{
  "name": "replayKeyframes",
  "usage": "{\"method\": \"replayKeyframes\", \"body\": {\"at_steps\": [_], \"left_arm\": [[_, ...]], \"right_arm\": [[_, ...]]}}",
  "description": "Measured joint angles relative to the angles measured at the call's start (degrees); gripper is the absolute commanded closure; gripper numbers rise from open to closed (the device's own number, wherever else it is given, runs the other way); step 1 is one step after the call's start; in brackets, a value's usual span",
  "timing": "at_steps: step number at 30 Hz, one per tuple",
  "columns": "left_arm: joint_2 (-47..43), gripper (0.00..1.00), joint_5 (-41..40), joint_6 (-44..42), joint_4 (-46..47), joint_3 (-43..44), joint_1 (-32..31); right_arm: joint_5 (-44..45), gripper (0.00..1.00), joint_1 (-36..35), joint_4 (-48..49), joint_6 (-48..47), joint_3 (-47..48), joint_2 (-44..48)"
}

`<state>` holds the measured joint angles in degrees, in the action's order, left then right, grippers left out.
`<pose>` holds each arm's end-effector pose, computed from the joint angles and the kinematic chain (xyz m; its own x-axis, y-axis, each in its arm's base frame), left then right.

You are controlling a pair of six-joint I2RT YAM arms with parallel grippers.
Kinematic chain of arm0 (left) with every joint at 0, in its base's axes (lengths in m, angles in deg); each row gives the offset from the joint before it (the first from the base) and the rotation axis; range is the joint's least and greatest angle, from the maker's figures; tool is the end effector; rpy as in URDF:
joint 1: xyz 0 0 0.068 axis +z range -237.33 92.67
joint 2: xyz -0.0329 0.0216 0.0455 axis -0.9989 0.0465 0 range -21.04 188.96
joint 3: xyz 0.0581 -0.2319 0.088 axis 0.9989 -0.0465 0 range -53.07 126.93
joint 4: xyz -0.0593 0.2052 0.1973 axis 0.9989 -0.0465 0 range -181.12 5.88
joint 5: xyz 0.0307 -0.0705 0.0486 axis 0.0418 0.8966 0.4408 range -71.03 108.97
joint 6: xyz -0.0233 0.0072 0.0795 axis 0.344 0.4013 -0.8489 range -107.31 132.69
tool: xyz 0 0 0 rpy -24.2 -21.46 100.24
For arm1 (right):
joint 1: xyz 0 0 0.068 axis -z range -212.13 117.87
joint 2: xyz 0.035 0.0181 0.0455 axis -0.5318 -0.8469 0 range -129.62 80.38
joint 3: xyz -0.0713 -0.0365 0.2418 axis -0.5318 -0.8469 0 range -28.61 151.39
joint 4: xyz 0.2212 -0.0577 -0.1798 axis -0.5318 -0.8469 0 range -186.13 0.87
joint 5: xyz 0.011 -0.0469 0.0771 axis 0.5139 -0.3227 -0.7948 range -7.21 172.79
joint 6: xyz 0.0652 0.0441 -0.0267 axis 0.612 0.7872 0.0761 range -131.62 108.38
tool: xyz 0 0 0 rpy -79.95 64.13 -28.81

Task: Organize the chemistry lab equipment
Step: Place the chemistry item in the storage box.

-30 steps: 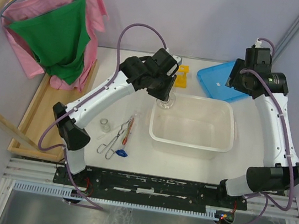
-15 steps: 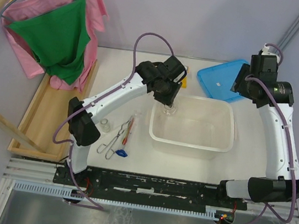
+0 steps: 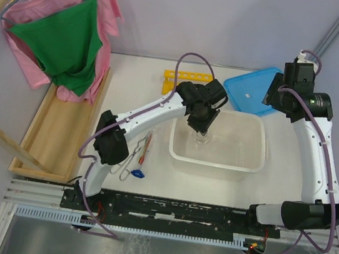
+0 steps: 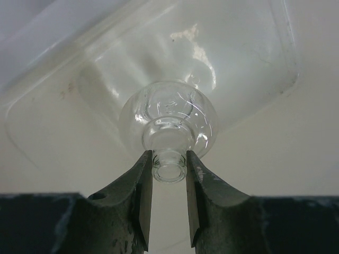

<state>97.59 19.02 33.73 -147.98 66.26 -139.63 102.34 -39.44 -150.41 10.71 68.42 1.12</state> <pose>0.2928 -0.3791 0.2613 -0.7934 0.4395 -0.4211 0.5429 0.8239 -0.1628 0.3228 0.0170 0.3978 -0.5858 0.2858 -0.7584 0.3712 0.9265 0.0624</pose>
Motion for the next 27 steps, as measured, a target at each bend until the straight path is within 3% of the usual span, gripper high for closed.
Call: {"method": "replayKeyframes", "body": {"at_steps": [4, 9, 27], "left_arm": [[6.64, 0.97, 0.33, -0.11, -1.22, 9.94, -0.87], [10.03, 0.97, 2.05, -0.11, -0.26, 15.85, -1.38], [21.18, 0.97, 4.72, 1.01, 3.08, 21.75, -4.96]], "right_arm": [[1.01, 0.32, 0.15, -0.02, 0.15, 0.0, 0.02], [2.32, 0.32, 0.48, -0.02, 0.48, -0.15, 0.26], [9.33, 0.32, 1.38, -0.02, 4.5, -4.7, 4.44]]}}
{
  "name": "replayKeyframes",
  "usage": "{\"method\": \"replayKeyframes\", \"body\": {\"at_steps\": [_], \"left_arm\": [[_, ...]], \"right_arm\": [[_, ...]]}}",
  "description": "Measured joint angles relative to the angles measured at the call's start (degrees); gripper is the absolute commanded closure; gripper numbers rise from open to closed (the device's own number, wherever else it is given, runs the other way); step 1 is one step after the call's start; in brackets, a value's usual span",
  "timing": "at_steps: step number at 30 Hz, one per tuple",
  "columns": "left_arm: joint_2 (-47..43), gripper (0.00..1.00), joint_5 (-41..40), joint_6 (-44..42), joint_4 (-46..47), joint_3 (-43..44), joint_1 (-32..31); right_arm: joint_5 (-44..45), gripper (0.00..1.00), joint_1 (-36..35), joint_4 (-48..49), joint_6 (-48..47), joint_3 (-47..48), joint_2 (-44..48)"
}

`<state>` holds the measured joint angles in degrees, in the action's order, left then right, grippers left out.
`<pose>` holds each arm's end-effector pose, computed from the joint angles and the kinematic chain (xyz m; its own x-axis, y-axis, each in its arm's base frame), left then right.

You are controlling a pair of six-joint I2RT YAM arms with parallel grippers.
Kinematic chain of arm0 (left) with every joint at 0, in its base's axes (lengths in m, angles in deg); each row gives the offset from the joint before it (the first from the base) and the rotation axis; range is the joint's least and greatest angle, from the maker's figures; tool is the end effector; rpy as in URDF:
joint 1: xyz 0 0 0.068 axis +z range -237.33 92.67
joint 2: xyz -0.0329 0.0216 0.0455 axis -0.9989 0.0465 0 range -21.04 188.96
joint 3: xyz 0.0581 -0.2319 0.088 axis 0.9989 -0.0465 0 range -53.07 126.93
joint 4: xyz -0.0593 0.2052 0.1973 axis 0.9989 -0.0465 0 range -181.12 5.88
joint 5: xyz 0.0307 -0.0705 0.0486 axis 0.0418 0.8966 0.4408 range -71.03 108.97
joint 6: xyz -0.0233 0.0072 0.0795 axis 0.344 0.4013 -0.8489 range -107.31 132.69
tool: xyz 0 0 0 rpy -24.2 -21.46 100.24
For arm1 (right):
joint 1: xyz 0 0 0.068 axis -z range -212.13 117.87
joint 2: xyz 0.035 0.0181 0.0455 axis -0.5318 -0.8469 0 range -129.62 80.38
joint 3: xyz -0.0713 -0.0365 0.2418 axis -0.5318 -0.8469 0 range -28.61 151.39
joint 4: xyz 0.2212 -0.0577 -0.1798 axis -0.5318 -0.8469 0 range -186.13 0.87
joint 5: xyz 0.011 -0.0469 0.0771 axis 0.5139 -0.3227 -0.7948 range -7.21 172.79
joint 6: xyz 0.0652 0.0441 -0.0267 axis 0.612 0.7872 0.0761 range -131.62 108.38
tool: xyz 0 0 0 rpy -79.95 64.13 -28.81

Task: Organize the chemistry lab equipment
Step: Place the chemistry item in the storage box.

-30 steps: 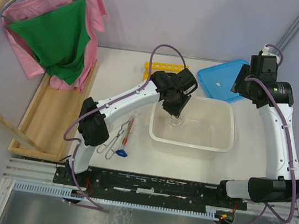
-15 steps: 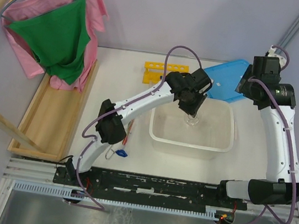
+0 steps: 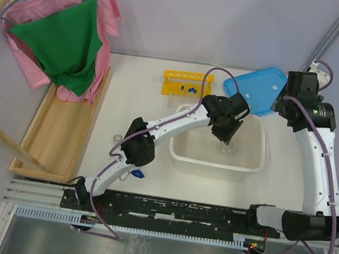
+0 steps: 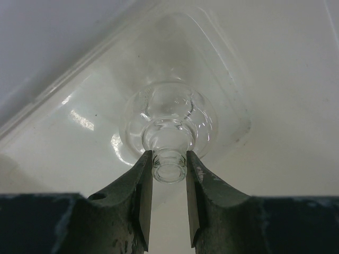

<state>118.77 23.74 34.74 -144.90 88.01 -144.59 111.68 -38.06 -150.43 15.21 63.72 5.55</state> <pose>0.2957 -0.4713 0.2118 -0.7552 0.4828 -0.4434 0.6232 0.7387 -0.2569 0.3025 -0.0037 0.3952 -0.4987 0.3455 -0.7950 0.5395 0.8416 0.0273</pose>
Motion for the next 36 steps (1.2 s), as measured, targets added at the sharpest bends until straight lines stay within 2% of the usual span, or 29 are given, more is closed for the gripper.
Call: {"method": "replayKeyframes", "body": {"at_steps": [23, 26, 28, 31, 36], "left_arm": [[4.07, 0.97, -0.22, 1.42, 4.81, 2.03, -0.48], [4.07, 0.91, -0.22, 1.46, 4.96, 2.12, -0.48], [4.07, 0.81, -0.22, 1.46, 4.98, 2.12, -0.46], [4.07, 0.71, -0.22, 1.46, 5.01, 2.12, -0.35], [4.07, 0.69, -0.2, 1.46, 5.07, 2.12, -0.35]], "right_arm": [[0.28, 0.32, 0.0, 0.96, 0.42, -3.54, 1.86], [0.26, 0.32, 0.0, 1.11, 0.39, -3.78, 1.79], [0.15, 0.32, 0.0, 1.31, 0.37, -3.87, 1.62], [0.04, 0.32, 0.0, 1.42, 0.39, -3.87, 1.2], [-0.39, 0.32, 0.0, 1.9, 0.39, -3.87, 0.13]]}}
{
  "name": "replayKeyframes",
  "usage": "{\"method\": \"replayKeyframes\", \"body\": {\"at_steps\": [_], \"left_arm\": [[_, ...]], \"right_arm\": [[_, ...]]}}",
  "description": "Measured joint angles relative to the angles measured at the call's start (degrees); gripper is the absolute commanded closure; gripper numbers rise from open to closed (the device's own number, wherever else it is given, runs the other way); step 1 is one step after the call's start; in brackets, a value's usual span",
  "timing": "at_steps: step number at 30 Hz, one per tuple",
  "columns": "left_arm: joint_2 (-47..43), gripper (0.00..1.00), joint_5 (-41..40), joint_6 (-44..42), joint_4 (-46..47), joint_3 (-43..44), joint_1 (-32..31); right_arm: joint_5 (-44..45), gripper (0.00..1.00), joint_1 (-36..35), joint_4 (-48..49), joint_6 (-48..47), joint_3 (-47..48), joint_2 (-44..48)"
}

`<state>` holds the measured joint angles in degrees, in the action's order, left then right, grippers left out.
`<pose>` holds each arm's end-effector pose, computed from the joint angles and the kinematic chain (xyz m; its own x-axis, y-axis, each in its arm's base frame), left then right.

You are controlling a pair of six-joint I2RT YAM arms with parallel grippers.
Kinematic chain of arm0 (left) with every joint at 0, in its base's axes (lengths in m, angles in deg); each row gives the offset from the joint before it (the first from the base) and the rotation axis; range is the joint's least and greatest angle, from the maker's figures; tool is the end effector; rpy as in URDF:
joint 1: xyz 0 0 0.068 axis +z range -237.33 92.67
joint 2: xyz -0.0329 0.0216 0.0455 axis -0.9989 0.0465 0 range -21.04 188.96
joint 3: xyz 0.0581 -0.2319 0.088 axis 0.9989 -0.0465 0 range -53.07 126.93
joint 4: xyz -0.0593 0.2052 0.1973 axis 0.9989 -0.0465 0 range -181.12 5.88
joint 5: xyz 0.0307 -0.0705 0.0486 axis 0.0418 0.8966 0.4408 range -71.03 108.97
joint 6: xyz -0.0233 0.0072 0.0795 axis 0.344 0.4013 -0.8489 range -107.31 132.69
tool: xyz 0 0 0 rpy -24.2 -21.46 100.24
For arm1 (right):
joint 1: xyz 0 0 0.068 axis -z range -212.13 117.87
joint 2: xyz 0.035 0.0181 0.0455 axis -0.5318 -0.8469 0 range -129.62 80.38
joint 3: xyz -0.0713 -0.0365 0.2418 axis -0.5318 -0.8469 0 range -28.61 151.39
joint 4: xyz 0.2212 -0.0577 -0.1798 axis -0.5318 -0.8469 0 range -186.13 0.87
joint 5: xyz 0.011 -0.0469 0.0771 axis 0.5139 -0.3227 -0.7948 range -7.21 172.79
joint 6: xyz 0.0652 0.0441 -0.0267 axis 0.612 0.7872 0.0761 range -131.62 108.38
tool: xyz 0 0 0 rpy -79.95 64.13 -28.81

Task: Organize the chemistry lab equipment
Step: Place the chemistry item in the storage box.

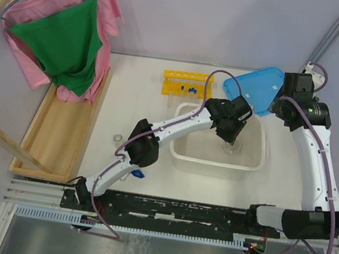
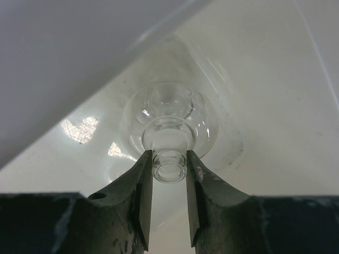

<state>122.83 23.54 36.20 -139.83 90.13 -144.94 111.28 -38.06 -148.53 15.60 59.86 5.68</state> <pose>0.3036 -0.4895 0.1930 -0.7542 0.4467 -0.4813 0.6157 0.7359 -0.2817 0.3076 -0.0028 0.3755 -0.5221 0.3499 -0.7778 0.5395 0.8418 0.0166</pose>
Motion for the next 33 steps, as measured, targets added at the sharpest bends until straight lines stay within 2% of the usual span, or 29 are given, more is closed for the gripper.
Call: {"method": "replayKeyframes", "body": {"at_steps": [16, 30, 33], "left_arm": [[-0.33, 0.57, 0.28, 0.55, 1.4, 0.0, 0.04], [-3.04, 0.57, -0.63, 0.66, 2.01, -0.13, 0.48], [-5.57, 0.59, -2.08, 0.66, 1.75, -2.56, 0.92]], "right_arm": [[-0.61, 0.32, 0.0, 0.66, -0.02, -0.87, -0.28], [-1.44, 0.32, 0.0, 1.27, 0.0, -1.18, -0.39], [-1.44, 0.32, 0.0, 1.46, 0.0, -1.18, -0.39]]}}
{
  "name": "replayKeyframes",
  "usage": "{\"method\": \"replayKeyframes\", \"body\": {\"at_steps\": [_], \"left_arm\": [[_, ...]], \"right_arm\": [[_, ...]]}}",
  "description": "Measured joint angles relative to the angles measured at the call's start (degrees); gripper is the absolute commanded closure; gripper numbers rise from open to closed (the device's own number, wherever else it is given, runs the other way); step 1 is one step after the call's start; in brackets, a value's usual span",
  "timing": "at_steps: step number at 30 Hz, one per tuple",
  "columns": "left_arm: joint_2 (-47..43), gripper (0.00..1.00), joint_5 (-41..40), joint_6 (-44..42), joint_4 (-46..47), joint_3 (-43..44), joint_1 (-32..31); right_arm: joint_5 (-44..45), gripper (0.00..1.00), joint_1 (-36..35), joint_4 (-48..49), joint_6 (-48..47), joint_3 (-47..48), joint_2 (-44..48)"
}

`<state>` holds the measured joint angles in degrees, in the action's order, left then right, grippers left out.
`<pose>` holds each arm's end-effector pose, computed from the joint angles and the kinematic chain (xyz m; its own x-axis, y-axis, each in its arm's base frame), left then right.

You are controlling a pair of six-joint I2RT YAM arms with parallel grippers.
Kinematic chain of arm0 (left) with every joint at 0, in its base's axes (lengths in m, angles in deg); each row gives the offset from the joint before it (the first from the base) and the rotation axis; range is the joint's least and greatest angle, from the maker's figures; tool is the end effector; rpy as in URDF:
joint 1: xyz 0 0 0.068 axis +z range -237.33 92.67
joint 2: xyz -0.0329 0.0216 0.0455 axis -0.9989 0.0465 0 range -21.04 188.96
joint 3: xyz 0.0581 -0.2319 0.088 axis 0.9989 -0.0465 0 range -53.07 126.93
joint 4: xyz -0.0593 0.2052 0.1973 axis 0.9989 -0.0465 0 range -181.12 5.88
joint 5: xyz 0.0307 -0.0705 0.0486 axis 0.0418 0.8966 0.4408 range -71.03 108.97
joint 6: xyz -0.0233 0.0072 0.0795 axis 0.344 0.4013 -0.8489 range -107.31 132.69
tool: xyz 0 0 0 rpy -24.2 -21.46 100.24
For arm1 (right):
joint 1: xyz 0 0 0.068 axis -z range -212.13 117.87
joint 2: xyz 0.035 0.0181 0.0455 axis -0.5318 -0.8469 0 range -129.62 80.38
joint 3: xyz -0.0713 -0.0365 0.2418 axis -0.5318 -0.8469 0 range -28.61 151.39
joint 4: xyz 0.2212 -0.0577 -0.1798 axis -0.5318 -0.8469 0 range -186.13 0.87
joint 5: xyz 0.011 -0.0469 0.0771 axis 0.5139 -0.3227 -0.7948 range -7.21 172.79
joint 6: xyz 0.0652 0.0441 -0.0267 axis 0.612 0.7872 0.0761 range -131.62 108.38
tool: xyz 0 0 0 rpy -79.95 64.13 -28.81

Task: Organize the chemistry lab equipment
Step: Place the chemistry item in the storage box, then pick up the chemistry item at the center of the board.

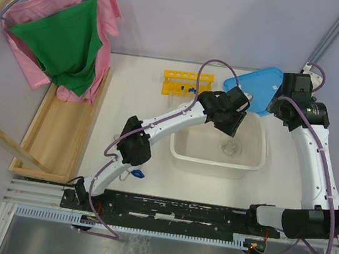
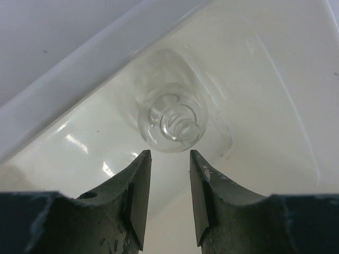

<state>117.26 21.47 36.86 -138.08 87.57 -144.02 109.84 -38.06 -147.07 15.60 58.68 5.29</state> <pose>0.3090 -0.4761 0.2330 -0.7407 0.3824 -0.5525 0.5991 0.7481 -0.2854 0.3127 -0.0006 0.3682 -0.5312 0.3544 -0.7696 0.5247 0.8508 0.0296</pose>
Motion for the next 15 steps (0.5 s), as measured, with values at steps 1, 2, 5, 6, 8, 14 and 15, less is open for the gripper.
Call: {"method": "replayKeyframes", "body": {"at_steps": [1, 2, 5, 6, 8, 14, 15], "left_arm": [[-1.31, 0.59, -0.39, 0.0, -0.13, -1.2, 0.2], [-2.58, 0.6, -0.72, 0.0, -0.13, -2.32, 0.46], [-8.33, 0.6, -1.05, 0.09, 0.22, -7.85, 1.99], [-10.73, 0.6, -1.18, 0.17, 0.7, -10.21, 2.91], [-16.55, 0.61, -2.19, 0.24, 1.18, -15.32, 5.84], [-30.29, 0.6, -6.84, 0.24, 1.81, -25.68, 15.89], [-33.05, 0.6, -7.63, 0.24, 2.16, -28.48, 17.77]], "right_arm": [[0.0, 0.32, 0.0, 0.09, 0.0, 0.0, 0.0], [0.0, 0.33, 0.0, 0.09, 0.0, 0.0, 0.0], [-0.22, 0.33, 0.0, 0.11, 0.0, 0.0, 0.0], [-0.44, 0.33, 0.0, 0.13, 0.0, 0.0, 0.0], [-1.31, 0.33, 0.0, 0.31, 0.0, -0.02, 0.0], [-2.89, 0.34, 0.0, 0.87, 0.04, -0.02, -0.15], [-3.02, 0.34, 0.0, 1.01, 0.04, 0.0, -0.42]]}}
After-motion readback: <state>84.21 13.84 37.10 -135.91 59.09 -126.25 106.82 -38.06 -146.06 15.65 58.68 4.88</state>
